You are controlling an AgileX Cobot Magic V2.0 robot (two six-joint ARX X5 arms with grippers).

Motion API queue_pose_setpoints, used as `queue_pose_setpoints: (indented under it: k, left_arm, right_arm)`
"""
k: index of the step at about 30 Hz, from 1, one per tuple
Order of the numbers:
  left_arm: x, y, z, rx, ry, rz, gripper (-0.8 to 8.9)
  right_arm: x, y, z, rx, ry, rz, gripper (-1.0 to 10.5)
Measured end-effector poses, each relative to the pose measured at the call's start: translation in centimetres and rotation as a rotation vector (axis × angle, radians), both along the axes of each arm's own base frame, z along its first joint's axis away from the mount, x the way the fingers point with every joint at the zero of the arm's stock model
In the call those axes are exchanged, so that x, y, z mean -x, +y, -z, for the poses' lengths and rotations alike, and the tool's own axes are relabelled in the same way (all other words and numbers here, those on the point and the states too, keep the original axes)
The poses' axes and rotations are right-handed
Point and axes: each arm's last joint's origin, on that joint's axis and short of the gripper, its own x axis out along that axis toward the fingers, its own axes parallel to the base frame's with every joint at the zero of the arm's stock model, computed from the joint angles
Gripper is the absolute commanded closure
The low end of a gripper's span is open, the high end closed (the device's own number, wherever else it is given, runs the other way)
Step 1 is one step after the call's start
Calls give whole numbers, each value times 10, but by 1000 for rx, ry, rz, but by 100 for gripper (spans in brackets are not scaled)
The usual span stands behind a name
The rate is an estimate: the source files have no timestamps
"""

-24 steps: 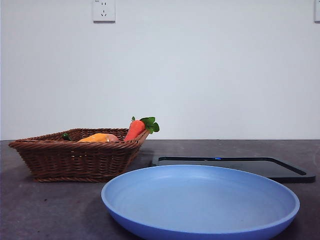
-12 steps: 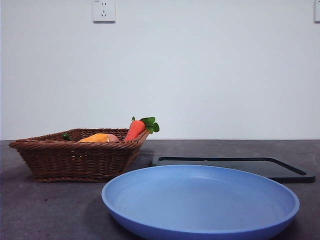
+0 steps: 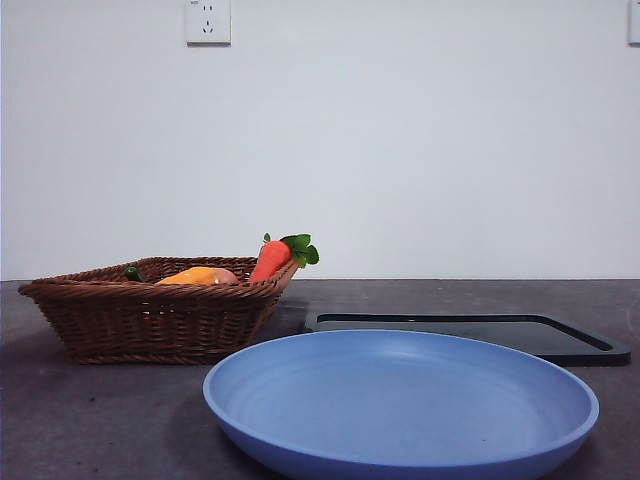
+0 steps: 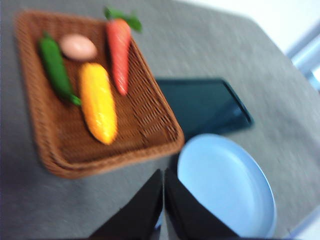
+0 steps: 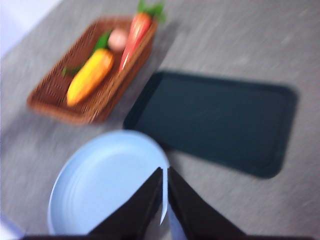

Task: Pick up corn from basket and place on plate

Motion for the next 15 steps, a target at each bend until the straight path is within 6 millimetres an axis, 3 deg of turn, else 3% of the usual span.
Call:
queue_pose_setpoints:
  k: [9, 13, 15]
  left_arm:
    - [-9, -17, 8, -37, 46, 149, 772]
    - [-10, -17, 7, -36, 35, 148, 451]
    - [-11, -17, 6, -33, 19, 147, 403]
  right_arm:
    - [-17, 26, 17, 115, 126, -168, 927]
    - [-17, 26, 17, 114, 128, -168, 688]
    - [-17, 26, 17, 111, 131, -165, 673]
